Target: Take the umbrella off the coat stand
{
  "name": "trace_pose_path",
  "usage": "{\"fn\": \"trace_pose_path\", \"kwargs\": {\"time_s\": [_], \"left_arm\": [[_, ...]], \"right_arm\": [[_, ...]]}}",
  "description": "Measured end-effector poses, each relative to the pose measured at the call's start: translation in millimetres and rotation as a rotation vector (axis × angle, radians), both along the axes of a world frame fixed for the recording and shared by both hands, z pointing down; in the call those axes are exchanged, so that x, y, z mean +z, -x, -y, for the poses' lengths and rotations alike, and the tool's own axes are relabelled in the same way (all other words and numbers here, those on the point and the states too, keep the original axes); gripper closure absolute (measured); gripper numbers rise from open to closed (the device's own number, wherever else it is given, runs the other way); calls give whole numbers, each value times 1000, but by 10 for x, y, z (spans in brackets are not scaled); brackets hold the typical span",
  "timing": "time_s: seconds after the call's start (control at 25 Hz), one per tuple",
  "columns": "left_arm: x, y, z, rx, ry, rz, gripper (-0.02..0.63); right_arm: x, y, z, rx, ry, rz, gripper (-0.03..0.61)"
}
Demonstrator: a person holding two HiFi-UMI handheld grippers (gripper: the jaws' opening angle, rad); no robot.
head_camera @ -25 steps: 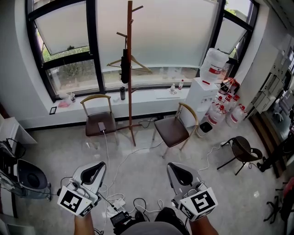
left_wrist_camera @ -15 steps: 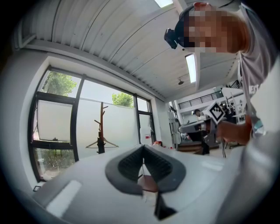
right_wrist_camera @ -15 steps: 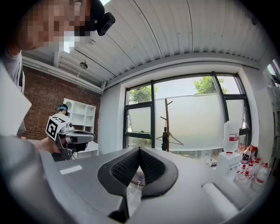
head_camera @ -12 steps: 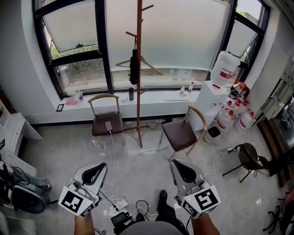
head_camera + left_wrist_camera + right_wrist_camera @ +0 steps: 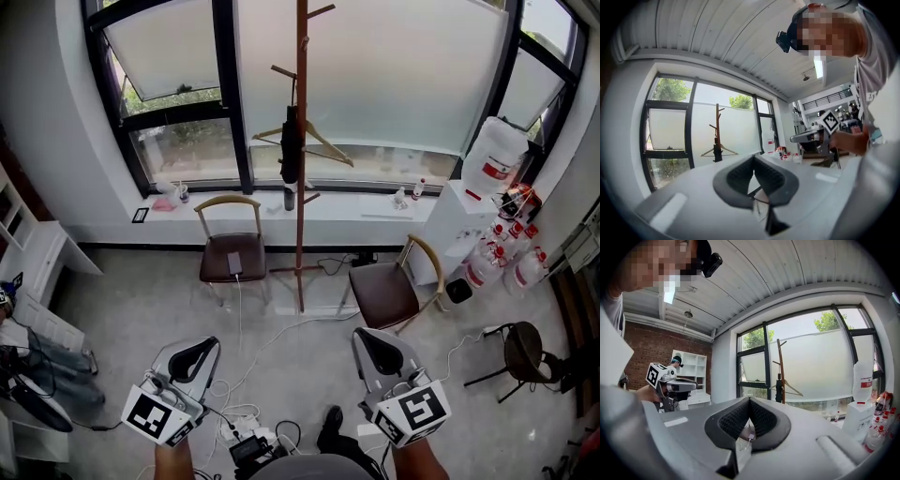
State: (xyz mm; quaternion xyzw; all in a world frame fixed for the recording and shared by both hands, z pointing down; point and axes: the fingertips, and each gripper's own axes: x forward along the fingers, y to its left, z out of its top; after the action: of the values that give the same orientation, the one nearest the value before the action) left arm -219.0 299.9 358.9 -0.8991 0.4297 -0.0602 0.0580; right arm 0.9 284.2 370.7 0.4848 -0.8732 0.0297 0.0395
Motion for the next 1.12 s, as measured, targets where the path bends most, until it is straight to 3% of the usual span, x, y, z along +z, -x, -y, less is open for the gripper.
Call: {"fn": "trace_pose_path", "kwargs": {"time_s": [0.36, 0.56, 0.88, 1.12], "left_arm": [[118, -552, 741, -72, 68, 15, 611], [59, -884, 1041, -104, 49, 36, 611], [-43, -1381, 1240, -106, 67, 78, 611], [-117, -1409, 1413, -107, 57, 79, 611]], "right_arm": [[61, -545, 914, -59, 15, 20, 577], [76, -868, 1270, -93, 24, 42, 577], [10, -1332, 1585, -101, 1, 82, 577], [36, -1386, 1690, -98, 10, 90, 577]]}}
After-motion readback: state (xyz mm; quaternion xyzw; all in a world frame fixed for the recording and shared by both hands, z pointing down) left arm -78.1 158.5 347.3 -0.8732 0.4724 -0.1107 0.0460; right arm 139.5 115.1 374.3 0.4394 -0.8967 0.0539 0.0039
